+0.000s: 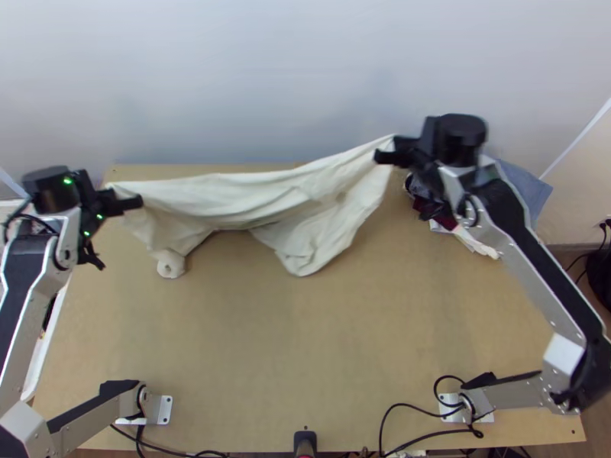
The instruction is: Fold the t-shirt
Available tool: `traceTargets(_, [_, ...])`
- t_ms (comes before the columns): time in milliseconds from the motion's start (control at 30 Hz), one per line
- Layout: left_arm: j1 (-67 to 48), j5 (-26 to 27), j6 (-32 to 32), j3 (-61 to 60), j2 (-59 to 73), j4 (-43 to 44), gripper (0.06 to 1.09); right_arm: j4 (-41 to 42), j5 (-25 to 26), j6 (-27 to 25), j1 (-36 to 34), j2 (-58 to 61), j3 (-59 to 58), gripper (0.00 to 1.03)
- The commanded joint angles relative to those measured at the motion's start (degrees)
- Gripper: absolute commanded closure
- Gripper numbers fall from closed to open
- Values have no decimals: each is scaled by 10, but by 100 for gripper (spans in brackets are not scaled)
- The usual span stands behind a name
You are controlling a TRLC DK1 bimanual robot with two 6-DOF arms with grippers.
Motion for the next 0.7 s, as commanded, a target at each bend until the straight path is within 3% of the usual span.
traceTargets(0, [8, -6, 13, 60, -4, 19, 105, 16, 15, -51, -5, -25, 37, 100])
traceTargets(133, [16, -6, 13, 110, -2, 65, 105, 81, 31, -94, -5, -40, 46, 100])
traceTargets(433, [28, -29, 23, 156, -6, 210, 105, 349, 36, -193, -40, -65, 32, 100])
traceTargets(667, [32, -32, 27, 175, -7, 261, 105, 393, 39, -202, -56, -91, -3, 100])
